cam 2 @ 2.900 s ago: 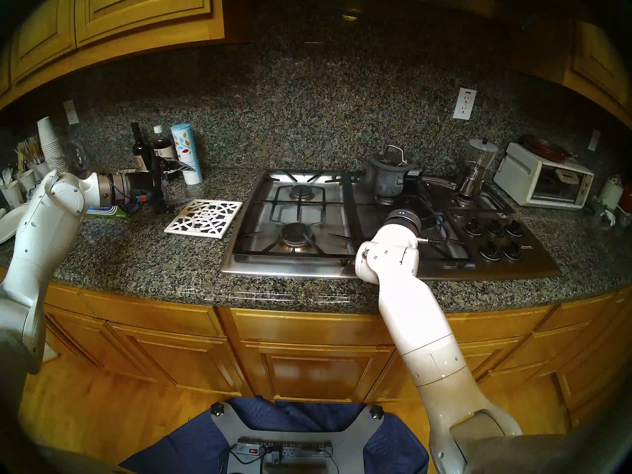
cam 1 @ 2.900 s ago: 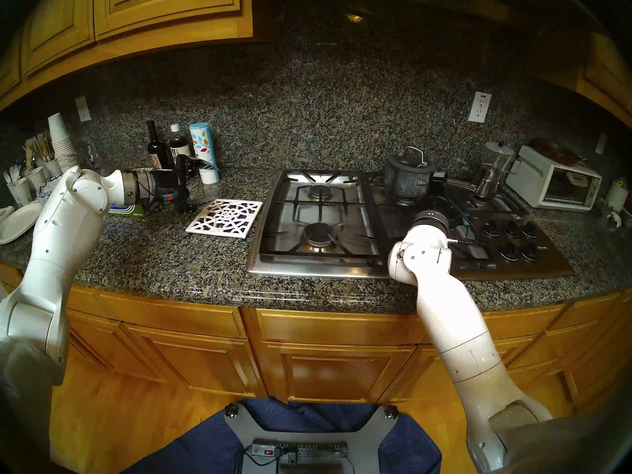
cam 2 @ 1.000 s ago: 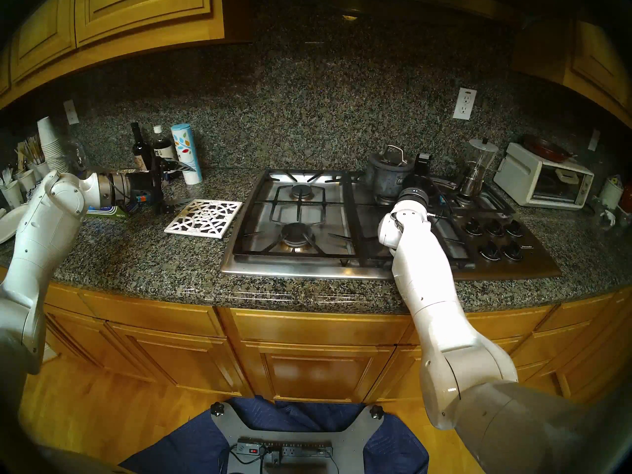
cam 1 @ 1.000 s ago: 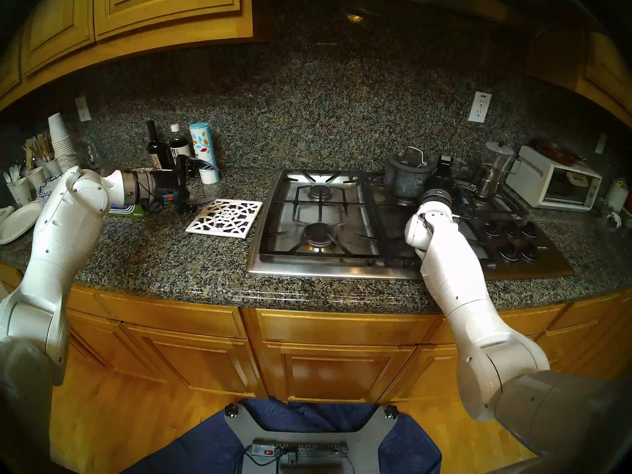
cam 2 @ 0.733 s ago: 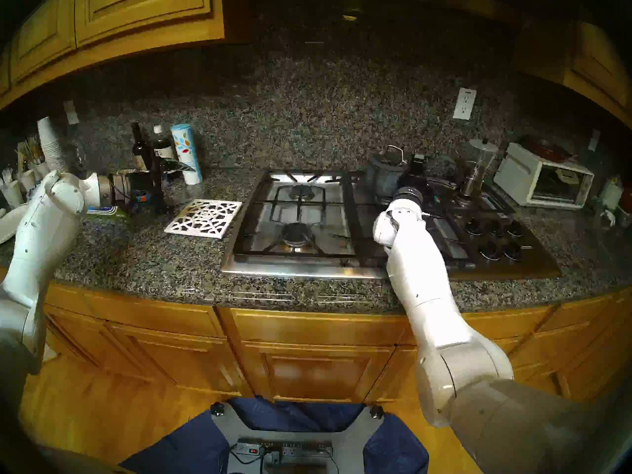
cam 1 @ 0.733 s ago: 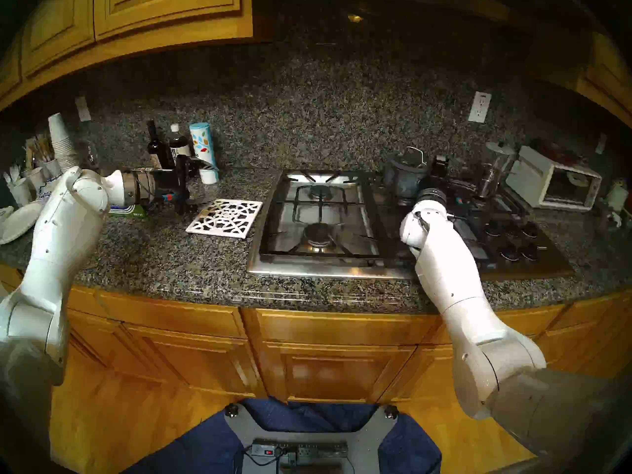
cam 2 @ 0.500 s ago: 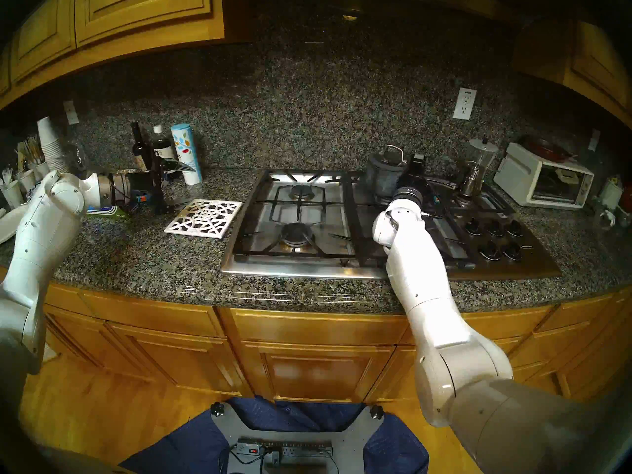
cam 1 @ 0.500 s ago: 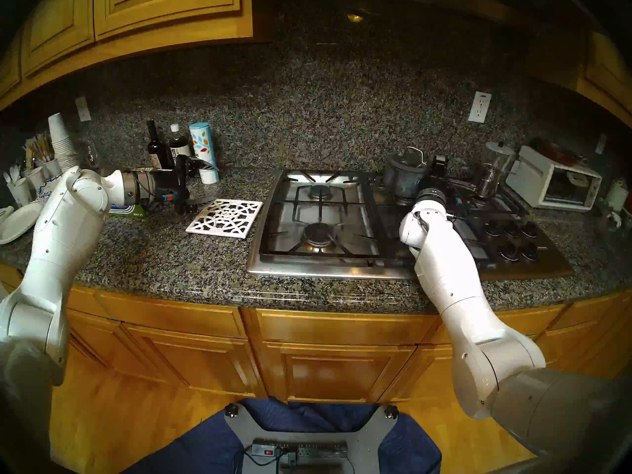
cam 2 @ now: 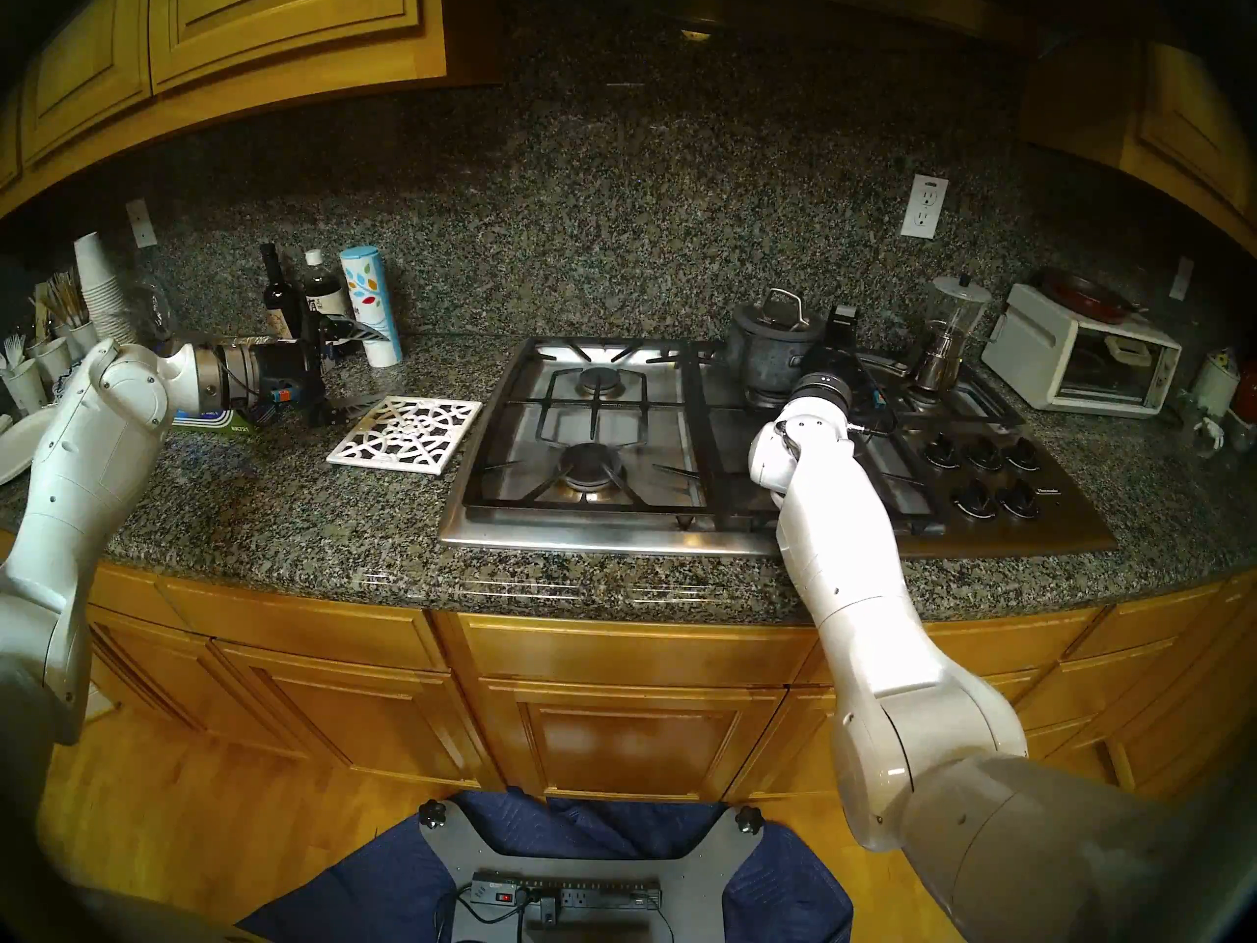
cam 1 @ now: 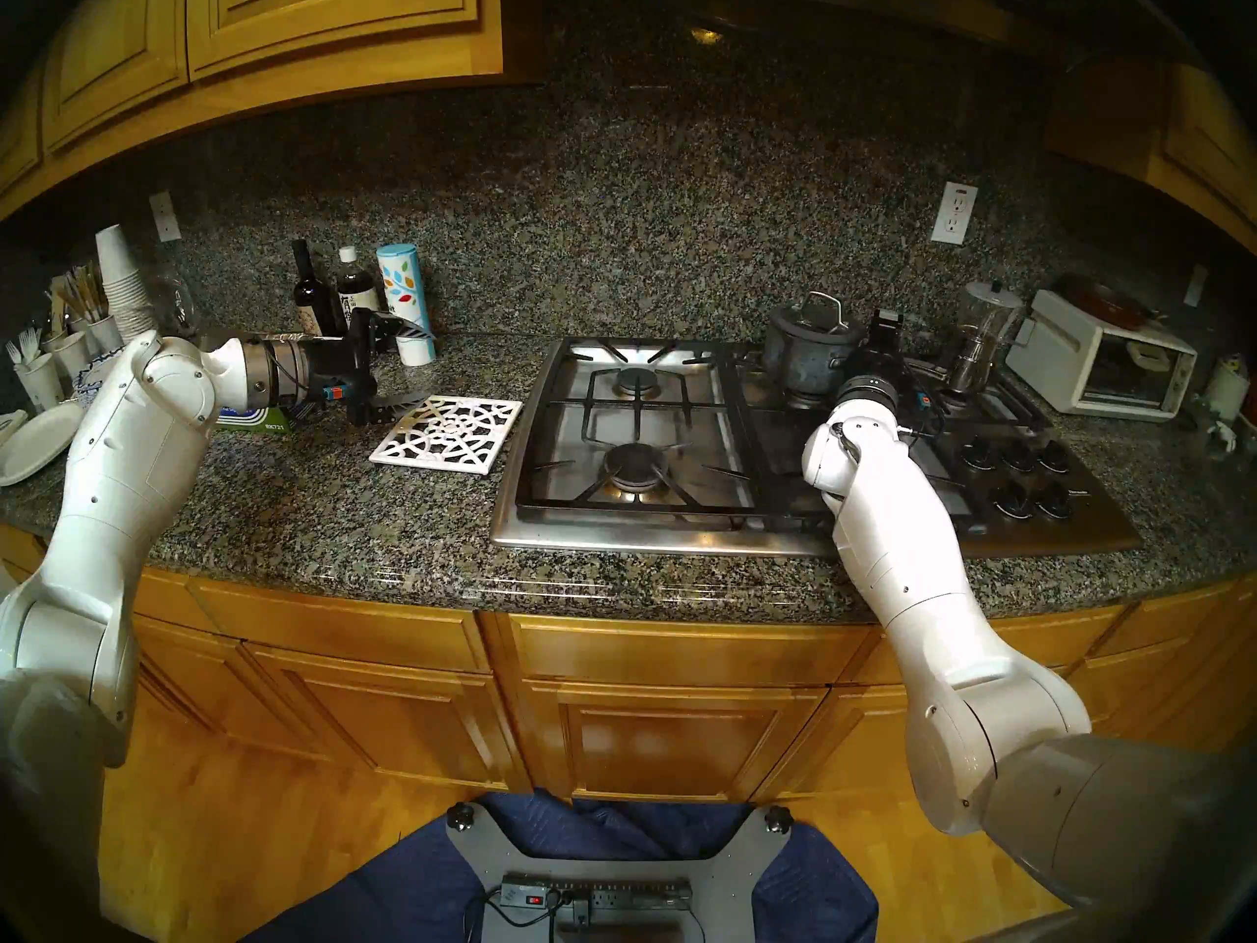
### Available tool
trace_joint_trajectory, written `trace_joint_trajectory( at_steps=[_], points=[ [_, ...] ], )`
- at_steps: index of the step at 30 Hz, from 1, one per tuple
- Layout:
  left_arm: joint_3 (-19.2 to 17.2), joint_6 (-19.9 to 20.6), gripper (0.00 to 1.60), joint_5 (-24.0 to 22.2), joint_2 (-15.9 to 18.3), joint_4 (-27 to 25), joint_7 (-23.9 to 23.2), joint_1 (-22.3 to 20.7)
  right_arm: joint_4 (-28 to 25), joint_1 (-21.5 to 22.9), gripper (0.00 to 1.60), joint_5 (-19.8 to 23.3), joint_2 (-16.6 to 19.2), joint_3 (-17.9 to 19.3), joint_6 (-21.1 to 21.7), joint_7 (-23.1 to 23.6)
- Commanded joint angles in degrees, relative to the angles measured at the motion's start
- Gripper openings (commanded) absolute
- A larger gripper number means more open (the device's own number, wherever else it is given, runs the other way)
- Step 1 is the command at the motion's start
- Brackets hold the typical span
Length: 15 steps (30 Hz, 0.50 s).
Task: Pick up the pot, put it on the stove, take off the pot lid
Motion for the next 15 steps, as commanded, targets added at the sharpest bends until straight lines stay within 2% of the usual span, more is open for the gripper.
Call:
trace_joint_trajectory(
  at_steps=[1,7,9,10,11,12,13,15],
  points=[
    [-1.0,0.1,1.6,-0.5,0.0,-0.9,0.7,-2.2,-1.9,1.9,1.6,-0.5,0.5,-0.3,0.5,1.3],
    [-1.0,0.1,1.6,-0.5,0.0,-0.9,0.7,-2.2,-1.3,2.2,1.6,-0.3,0.2,-0.4,0.6,1.4],
    [-1.0,0.1,1.6,-0.5,0.0,-0.9,0.7,-2.2,-1.0,2.4,1.53,-0.2,0.2,-0.5,0.8,1.5],
    [-1.0,0.1,1.6,-0.5,0.0,-0.9,0.7,-2.2,-0.9,2.4,1.22,-0.2,0.1,-0.5,0.9,1.5],
    [-1.0,0.1,1.6,-0.5,0.0,-0.9,0.7,-2.2,-0.8,2.5,1.02,-0.1,0.1,-0.5,0.9,1.5],
    [-1.0,0.1,1.6,-0.5,0.0,-0.9,0.7,-2.2,-0.7,2.6,0.94,-0.1,0.1,-0.5,1.0,1.6],
    [-1.0,0.1,1.6,-0.5,0.0,-0.9,0.7,-2.2,-0.6,2.6,0.78,-0.1,0.1,-0.5,1.0,1.6],
    [-1.0,0.1,1.6,-0.5,0.0,-0.9,0.7,-2.2,-0.4,2.7,0.75,0.0,0.1,-0.5,1.0,1.6]
  ],
)
